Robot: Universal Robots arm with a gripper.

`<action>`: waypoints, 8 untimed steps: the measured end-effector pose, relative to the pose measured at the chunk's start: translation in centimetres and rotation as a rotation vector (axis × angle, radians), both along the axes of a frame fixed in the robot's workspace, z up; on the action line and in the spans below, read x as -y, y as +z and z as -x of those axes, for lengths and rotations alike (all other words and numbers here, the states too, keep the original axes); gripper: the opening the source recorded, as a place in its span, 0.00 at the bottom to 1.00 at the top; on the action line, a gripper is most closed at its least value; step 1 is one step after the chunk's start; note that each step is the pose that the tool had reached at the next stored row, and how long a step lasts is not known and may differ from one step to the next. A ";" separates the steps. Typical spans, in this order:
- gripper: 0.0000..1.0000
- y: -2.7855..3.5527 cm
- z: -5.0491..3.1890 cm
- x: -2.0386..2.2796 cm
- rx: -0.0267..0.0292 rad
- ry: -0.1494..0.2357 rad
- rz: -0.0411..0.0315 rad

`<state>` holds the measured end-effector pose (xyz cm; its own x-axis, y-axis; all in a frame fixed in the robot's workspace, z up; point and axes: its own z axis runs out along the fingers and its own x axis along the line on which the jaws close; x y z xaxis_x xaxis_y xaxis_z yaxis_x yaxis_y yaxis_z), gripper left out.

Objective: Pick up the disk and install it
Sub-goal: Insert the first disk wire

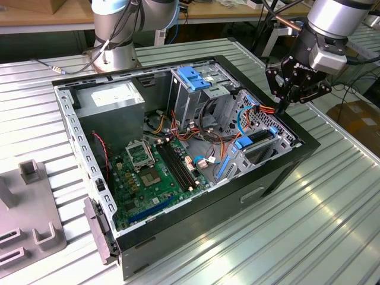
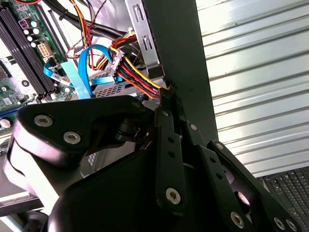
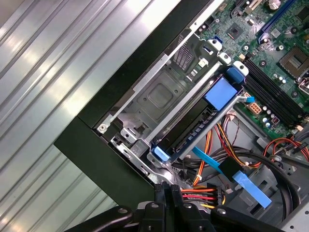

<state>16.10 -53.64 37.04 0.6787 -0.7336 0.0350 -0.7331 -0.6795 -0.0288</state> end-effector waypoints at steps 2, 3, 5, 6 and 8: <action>0.16 0.00 0.00 0.00 0.0000 0.000 0.0001; 0.16 0.00 0.02 -0.01 0.0000 -0.001 -0.0001; 0.16 0.00 0.03 -0.01 0.0000 -0.004 -0.0001; 0.16 0.00 0.03 -0.01 0.0000 -0.011 0.0001; 0.16 -0.01 0.03 0.00 0.0000 -0.042 0.0000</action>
<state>16.07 -53.64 37.02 0.6471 -0.7616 0.0350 -0.7611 -0.6480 -0.0289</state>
